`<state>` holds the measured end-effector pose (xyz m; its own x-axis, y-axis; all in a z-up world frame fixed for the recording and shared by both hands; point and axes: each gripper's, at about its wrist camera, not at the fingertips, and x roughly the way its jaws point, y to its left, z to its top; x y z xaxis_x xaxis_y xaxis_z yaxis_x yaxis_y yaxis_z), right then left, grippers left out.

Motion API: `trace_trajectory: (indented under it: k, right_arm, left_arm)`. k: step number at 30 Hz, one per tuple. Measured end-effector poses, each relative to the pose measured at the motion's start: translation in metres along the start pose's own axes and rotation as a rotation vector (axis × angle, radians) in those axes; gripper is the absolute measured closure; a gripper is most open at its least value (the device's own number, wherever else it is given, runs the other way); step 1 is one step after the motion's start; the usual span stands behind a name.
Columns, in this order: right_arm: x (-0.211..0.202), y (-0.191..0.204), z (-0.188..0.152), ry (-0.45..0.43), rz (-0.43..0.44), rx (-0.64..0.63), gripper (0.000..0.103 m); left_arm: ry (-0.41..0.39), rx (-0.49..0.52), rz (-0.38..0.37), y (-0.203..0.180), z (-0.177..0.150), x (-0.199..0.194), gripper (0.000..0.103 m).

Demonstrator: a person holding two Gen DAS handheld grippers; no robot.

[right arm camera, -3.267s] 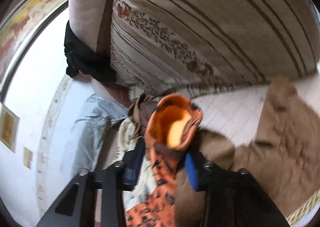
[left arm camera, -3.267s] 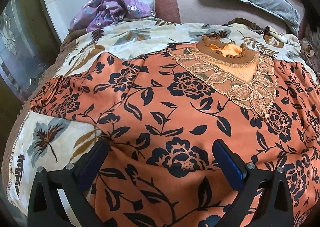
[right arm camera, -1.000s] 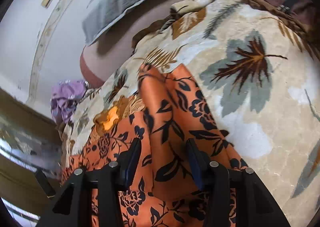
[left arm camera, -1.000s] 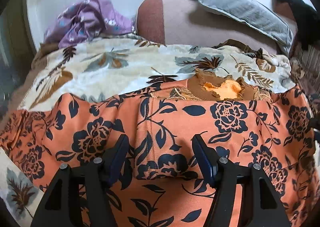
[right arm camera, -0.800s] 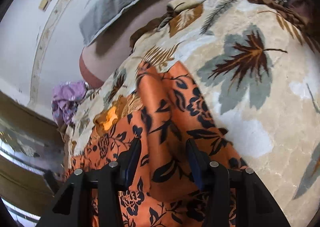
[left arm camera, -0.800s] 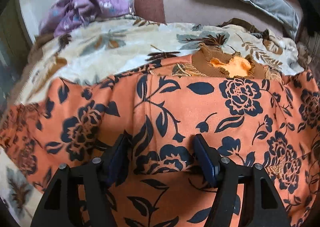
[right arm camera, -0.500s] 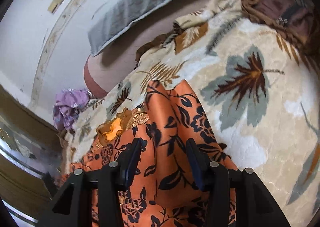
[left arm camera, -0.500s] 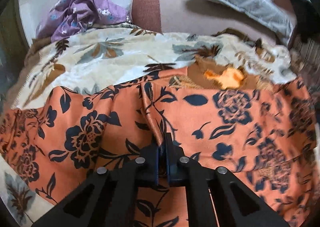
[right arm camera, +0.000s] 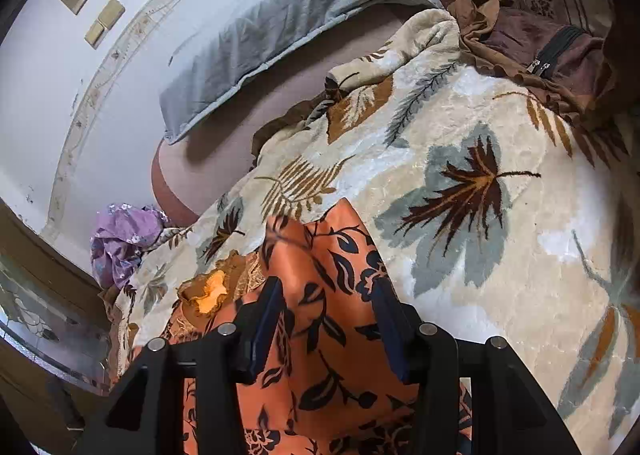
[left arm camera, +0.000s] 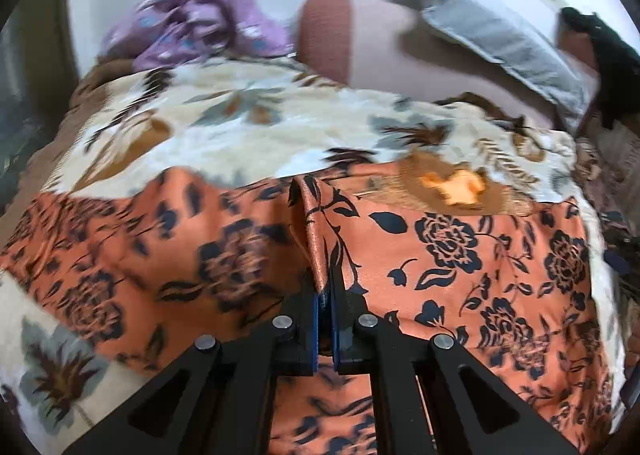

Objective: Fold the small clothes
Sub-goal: 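Grasp the other sleeve cuff with the left gripper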

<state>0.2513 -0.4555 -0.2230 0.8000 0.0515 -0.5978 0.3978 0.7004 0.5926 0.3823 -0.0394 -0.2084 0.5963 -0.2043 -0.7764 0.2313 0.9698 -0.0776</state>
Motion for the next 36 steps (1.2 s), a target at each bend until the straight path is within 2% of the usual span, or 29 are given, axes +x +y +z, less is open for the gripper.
trace_trajectory:
  k: [2,4,5,6,7,10,12,13,14,16,18,20,21,22,24,27,32,36]
  right_arm:
    - [0.005,0.002,-0.002,0.021,0.014,-0.001,0.054]
    - [0.024,0.006,-0.009,0.116,0.034,-0.017,0.054]
    - [0.037,0.008,-0.014,0.181,0.017,-0.034,0.054]
    - [0.054,0.01,-0.023,0.27,-0.04,-0.071,0.054]
    - [0.064,0.011,-0.03,0.318,-0.082,-0.106,0.053]
    - [0.06,0.026,-0.031,0.278,-0.118,-0.202,0.053]
    - [0.045,0.036,-0.027,0.215,-0.063,-0.227,0.053]
    - [0.039,0.043,-0.027,0.185,-0.042,-0.25,0.053]
    - [0.035,0.048,-0.028,0.163,-0.031,-0.273,0.053]
    - [0.033,0.055,-0.032,0.138,-0.015,-0.303,0.052]
    - [0.045,0.055,-0.04,0.194,-0.027,-0.304,0.049]
    - [0.069,0.047,-0.049,0.299,-0.075,-0.29,0.049]
    - [0.073,0.043,-0.052,0.306,-0.077,-0.287,0.048]
    - [0.07,0.044,-0.051,0.288,-0.076,-0.29,0.049]
    - [0.06,0.049,-0.048,0.278,-0.055,-0.273,0.049]
    - [0.042,0.055,-0.048,0.242,0.016,-0.252,0.047]
    - [0.031,0.073,-0.061,0.239,0.053,-0.315,0.047]
    - [0.031,0.082,-0.071,0.251,0.067,-0.329,0.047]
  left_arm:
    - [0.03,-0.01,-0.006,0.005,-0.002,0.005,0.098]
    - [0.065,-0.018,0.012,0.007,-0.004,0.013,0.095]
    - [0.074,-0.02,0.047,0.009,-0.004,0.015,0.095]
    - [0.072,-0.019,0.064,0.01,-0.004,0.016,0.095]
    - [0.059,-0.023,0.078,0.013,-0.003,0.014,0.095]
    - [-0.012,-0.033,0.155,0.018,-0.001,-0.001,0.092]
    - [-0.058,-0.023,0.163,0.015,0.0,-0.012,0.081]
    - [-0.07,-0.016,0.14,0.011,-0.001,-0.015,0.065]
    - [-0.075,-0.006,0.126,0.007,-0.002,-0.016,0.043]
    - [-0.081,0.038,0.138,-0.006,-0.006,-0.016,0.026]
    - [-0.028,0.091,0.167,-0.016,-0.011,-0.002,0.025]
    - [0.077,0.096,0.167,-0.015,-0.019,0.019,0.025]
    - [0.149,0.069,0.152,-0.011,-0.024,0.031,0.025]
    - [0.172,0.036,0.136,-0.005,-0.026,0.033,0.025]
    - [0.151,-0.011,0.119,0.005,-0.022,0.022,0.025]
    - [0.056,-0.082,0.151,0.031,-0.011,-0.009,0.025]
    - [0.018,-0.318,0.222,0.116,-0.008,-0.038,0.025]
    - [0.005,-0.578,0.347,0.21,-0.027,-0.051,0.025]
